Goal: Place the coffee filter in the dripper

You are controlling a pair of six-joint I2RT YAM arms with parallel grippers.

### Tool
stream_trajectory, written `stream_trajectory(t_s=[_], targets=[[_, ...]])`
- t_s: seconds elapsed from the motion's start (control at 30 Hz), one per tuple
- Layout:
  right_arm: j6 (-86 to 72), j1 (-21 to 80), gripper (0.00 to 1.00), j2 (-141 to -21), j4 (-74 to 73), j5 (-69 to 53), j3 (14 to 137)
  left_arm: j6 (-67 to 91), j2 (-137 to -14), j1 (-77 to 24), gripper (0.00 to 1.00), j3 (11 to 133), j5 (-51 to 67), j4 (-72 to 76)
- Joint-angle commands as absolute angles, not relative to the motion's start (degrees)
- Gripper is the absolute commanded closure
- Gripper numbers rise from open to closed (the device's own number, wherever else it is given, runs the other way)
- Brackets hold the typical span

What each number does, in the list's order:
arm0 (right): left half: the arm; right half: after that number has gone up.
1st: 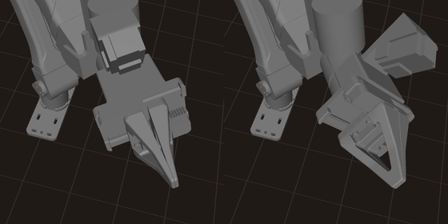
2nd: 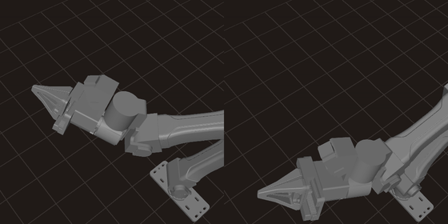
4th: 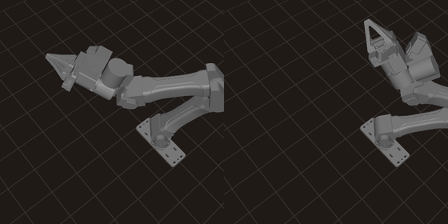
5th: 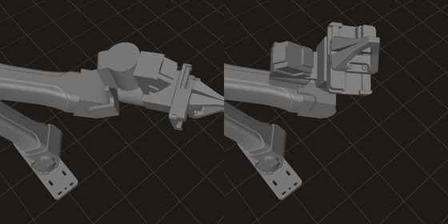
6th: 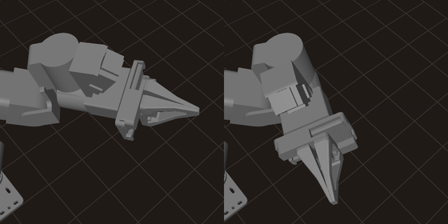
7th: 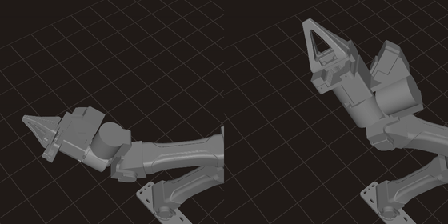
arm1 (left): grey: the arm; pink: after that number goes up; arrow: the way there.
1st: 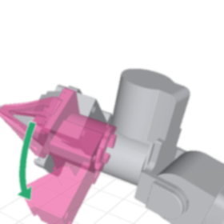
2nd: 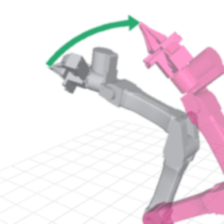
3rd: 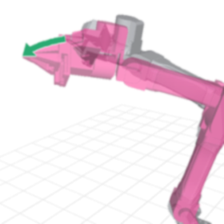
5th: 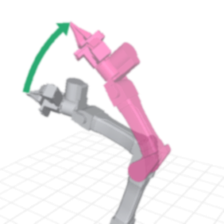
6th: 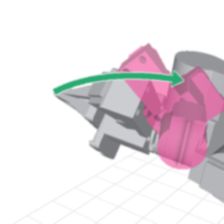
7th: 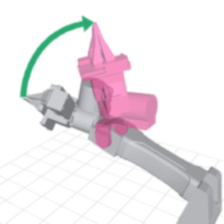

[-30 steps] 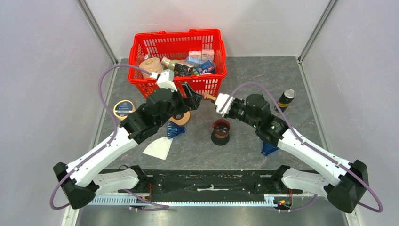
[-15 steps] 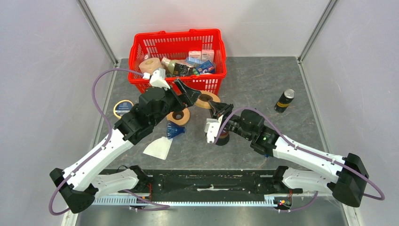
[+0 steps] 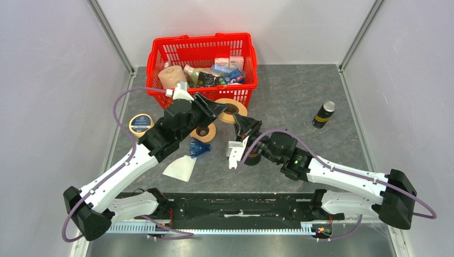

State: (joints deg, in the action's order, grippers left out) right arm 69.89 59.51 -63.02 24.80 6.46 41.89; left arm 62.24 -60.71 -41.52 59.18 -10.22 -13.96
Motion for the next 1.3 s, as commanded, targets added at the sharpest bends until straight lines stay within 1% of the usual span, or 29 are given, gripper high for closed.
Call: stream_trajectory(t_s=[0.0, 0.03, 0.1, 0.13, 0.2, 0.23, 0.33, 0.4, 0.47, 0.53, 0.57, 0.6, 0.7, 0.73, 0.77, 0.93, 1.03, 1.1, 1.27], targets=[[72.13, 60.06, 1.00, -63.05, 29.88, 9.30, 42.32, 68.47, -60.70, -40.98, 0.66, 58.24, -9.46, -9.58], [71.86, 60.11, 1.00, -63.02, 29.88, 9.40, 42.23, 69.05, -60.72, -40.84, 0.72, 57.75, -9.18, -9.05], [71.32, 60.33, 1.00, -63.06, 29.84, 9.97, 41.97, 69.88, -60.64, -40.71, 0.92, 56.76, -8.51, -8.00], [71.20, 60.51, 1.00, -63.17, 29.80, 10.57, 41.80, 70.08, -60.67, -40.61, 0.97, 56.61, -8.42, -8.11], [70.70, 60.75, 0.97, -63.20, 29.72, 11.66, 41.50, 69.90, -60.67, -40.52, 0.98, 56.43, -8.28, -8.01], [70.40, 60.95, 0.92, -63.20, 29.58, 12.38, 41.33, 69.87, -60.58, -40.52, 0.98, 56.30, -8.26, -8.00], [68.48, 61.32, 0.74, -62.70, 28.31, 13.68, 40.96, 70.17, -60.32, -40.47, 0.98, 54.87, -8.09, -6.31], [66.43, 61.43, 0.66, -62.01, 27.00, 13.67, 40.70, 70.50, -60.03, -40.43, 0.98, 53.53, -7.69, -3.99], [64.21, 61.52, 0.56, -60.94, 24.55, 13.26, 40.78, 70.66, -59.91, -40.35, 0.98, 53.00, -7.74, -3.35], [61.89, 61.52, 0.39, -59.79, 22.47, 12.80, 40.95, 70.94, -59.78, -40.26, 0.98, 52.66, -7.95, -3.02], [60.66, 61.52, 0.35, -59.15, 21.61, 12.67, 40.96, 70.89, -59.79, -40.25, 0.98, 52.52, -8.08, -2.88], [59.54, 61.55, 0.28, -58.55, 21.20, 12.44, 40.88, 71.06, -59.68, -40.28, 0.98, 52.32, -8.31, -2.81], [55.89, 61.53, 0.17, -56.12, 19.32, 11.38, 40.69, 71.72, -59.37, -40.10, 0.98, 51.61, -8.87, -2.65], [54.61, 61.53, 0.11, -55.29, 18.04, 10.26, 40.76, 71.78, -59.31, -40.05, 0.98, 51.16, -8.89, -2.05], [52.89, 61.52, 0.03, -54.19, 15.56, 9.17, 41.07, 71.45, -59.24, -39.91, 0.98, 50.84, -8.60, -1.22], [43.06, 61.57, 0.03, -50.84, -6.29, -1.29, 46.51, 70.06, -59.99, -39.56, 0.98, 50.64, -7.84, -0.31], [33.10, 61.52, 0.03, -50.22, -13.44, -4.84, 50.75, 67.18, -61.02, -39.42, 0.98, 51.30, -6.01, -0.20], [24.71, 61.52, 0.03, -49.40, -16.20, -2.08, 53.67, 65.05, -61.52, -39.38, 0.98, 51.40, -4.58, -0.23], [-5.68, 61.25, 0.03, -48.67, -16.92, 16.46, 59.31, 59.58, -61.82, -39.39, 0.98, 50.41, -1.07, 3.99]])
